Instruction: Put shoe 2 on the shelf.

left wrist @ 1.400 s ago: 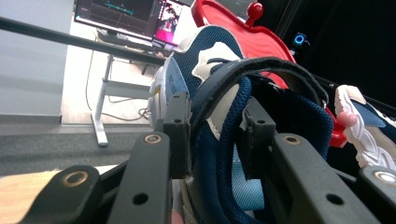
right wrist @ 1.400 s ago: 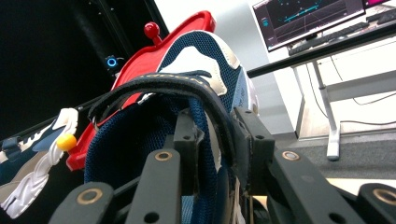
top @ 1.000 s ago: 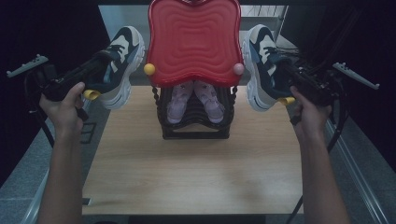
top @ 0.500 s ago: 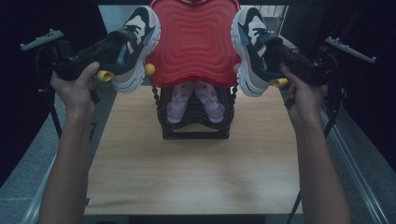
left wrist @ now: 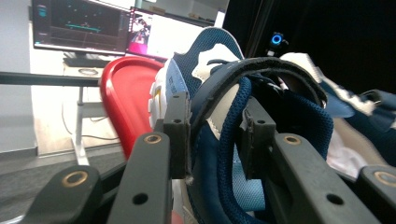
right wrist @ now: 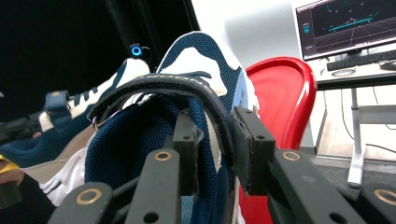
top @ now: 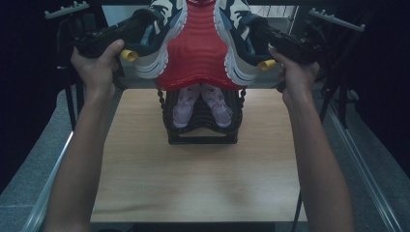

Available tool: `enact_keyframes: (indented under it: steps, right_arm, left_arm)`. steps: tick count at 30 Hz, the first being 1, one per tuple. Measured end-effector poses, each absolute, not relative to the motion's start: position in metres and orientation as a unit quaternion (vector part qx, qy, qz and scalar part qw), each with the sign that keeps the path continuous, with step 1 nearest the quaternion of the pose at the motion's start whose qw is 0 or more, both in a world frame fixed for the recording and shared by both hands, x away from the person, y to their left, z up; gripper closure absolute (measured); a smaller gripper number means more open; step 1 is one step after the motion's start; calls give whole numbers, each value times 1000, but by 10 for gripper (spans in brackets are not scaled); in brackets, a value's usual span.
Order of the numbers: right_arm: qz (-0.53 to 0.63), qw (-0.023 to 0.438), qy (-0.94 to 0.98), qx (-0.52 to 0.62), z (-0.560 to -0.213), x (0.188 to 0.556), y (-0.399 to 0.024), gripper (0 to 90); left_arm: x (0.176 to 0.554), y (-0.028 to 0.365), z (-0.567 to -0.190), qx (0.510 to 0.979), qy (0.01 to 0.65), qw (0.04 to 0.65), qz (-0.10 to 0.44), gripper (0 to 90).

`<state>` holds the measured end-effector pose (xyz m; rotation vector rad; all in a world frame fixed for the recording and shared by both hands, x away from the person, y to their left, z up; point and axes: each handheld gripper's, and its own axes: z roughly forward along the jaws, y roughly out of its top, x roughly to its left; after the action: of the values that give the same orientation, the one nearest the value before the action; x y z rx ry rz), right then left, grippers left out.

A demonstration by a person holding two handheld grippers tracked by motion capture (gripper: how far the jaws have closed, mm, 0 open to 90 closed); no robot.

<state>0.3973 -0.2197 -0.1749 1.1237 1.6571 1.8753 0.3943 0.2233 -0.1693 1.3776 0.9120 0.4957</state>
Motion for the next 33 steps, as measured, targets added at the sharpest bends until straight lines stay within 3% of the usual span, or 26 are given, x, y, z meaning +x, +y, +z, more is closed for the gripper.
enact_keyframes:
  steps: [12,33]
  right_arm:
    - [655,208,608,397,-168,414,-200,717]
    - [597,251,630,429,-180,451,-171,714]
  left_arm:
    - [407,198,-159,617,399,641,221,686]
    - [439,169,-186,612,433,616,241,674]
